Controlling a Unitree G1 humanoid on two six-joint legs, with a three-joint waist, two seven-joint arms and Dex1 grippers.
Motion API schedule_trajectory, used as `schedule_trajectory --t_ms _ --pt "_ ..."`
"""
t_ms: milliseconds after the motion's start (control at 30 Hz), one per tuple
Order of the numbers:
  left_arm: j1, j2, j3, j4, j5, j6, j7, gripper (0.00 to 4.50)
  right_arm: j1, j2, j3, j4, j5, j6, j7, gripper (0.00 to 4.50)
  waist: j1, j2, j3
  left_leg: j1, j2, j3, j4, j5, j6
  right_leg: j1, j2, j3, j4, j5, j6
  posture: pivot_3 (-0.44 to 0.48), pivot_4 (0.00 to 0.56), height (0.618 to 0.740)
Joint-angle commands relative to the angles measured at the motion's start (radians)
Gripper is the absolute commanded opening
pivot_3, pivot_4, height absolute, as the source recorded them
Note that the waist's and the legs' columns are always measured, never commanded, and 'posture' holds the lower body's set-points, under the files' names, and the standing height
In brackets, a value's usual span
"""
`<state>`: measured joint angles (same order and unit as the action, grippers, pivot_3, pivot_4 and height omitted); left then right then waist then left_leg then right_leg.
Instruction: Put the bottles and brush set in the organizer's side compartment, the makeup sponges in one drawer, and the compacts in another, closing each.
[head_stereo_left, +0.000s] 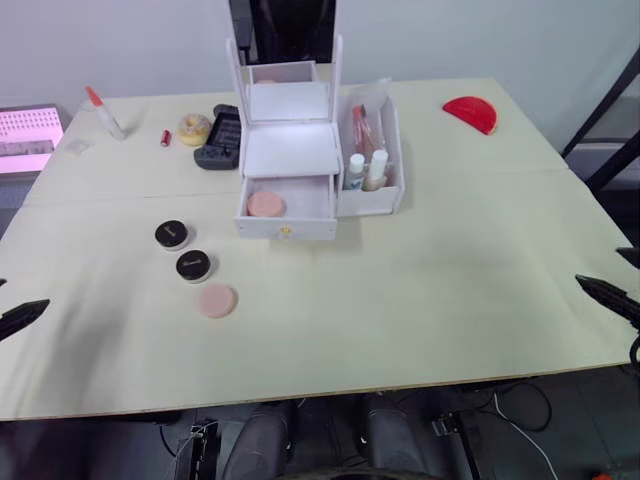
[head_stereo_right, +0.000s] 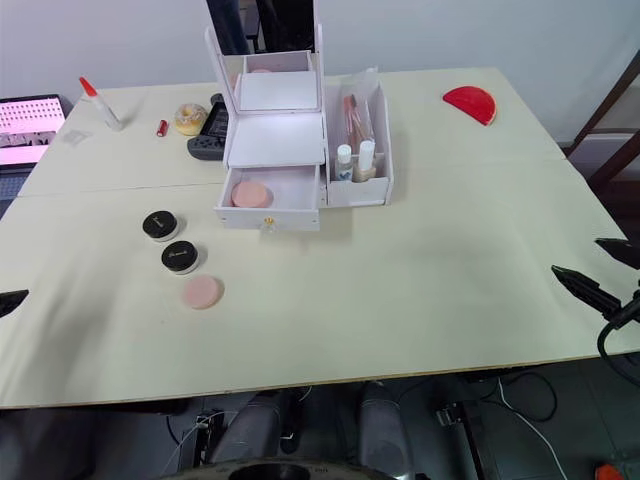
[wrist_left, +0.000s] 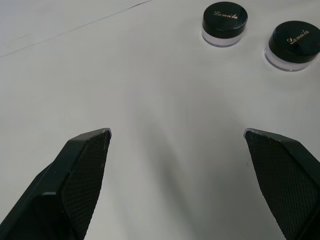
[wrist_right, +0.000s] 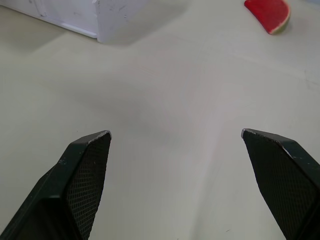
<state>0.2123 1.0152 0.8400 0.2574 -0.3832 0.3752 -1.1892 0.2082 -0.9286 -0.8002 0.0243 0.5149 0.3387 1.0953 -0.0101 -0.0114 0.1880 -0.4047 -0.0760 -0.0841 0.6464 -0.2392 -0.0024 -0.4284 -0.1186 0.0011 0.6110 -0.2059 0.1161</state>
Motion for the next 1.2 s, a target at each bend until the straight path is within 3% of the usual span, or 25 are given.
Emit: schedule_trajectory --t_ms 33,167,333,600,733,800,1200 --pt "-0.013 0.017 0.002 -0.012 -0.016 -0.024 0.006 4.48 0.002 0.009 0.002 -0.05 0.009 -0.004 -0.02 4.5 0.0 0.0 0.0 0.0 0.0 0.0 0.0 0.0 0.0 0.0 0.0 0.0 0.0 0.0 0.0 0.0 0.15 0.738" --pt "0.01 -0.046 -0.013 -0.131 -0.043 0.001 0.035 4.48 -0.011 0.016 0.04 -0.231 0.095 0.092 -0.054 4.5 0.0 0.001 0.0 0.0 0.0 0.0 0.0 0.0 0.0 0.0 0.0 0.0 0.0 0.0 0.0 0.0 0.15 0.738" --pt "0.06 -0.231 -0.043 -0.483 -0.125 0.127 0.221 4.48 -0.186 -0.005 0.191 -0.488 0.29 0.281 -0.176 4.5 -0.003 0.001 -0.001 0.0 0.001 0.0 0.0 0.0 0.0 -0.001 0.0 0.002 0.0 0.0 0.0 0.0 0.15 0.738" --pt "0.151 -0.567 -0.212 -0.9 -0.189 0.245 0.561 4.48 -0.601 0.06 0.535 -0.453 0.259 0.342 -0.289 4.5 0.02 -0.002 -0.002 -0.001 0.001 0.002 0.003 0.0 -0.001 0.0 0.0 0.0 -0.001 0.001 0.0 0.0 0.15 0.738" --pt "0.201 -0.629 -0.354 -0.99 -0.16 0.259 0.639 4.48 -0.666 0.08 0.603 -0.405 0.232 0.336 -0.267 4.5 0.036 -0.004 -0.002 -0.002 0.001 0.0 0.003 0.0 -0.001 0.0 0.002 -0.002 -0.001 0.001 -0.001 0.0 0.15 0.738" --pt "0.204 -0.634 -0.428 -0.979 -0.082 0.232 0.688 4.48 -0.678 0.085 0.622 -0.39 0.216 0.329 -0.261 4.5 0.042 -0.004 -0.002 -0.002 0.001 0.001 0.004 0.0 -0.001 0.0 0.002 -0.002 -0.001 0.001 -0.001 0.0 0.15 0.738" --pt "0.07 -0.636 -0.665 -0.86 0.049 0.205 0.781 4.48 -0.693 0.081 0.629 -0.409 0.224 0.376 -0.267 4.5 0.048 -0.003 -0.002 -0.002 0.001 0.001 0.004 0.0 0.0 0.0 0.004 -0.002 -0.001 0.001 -0.001 0.0 0.15 0.738"
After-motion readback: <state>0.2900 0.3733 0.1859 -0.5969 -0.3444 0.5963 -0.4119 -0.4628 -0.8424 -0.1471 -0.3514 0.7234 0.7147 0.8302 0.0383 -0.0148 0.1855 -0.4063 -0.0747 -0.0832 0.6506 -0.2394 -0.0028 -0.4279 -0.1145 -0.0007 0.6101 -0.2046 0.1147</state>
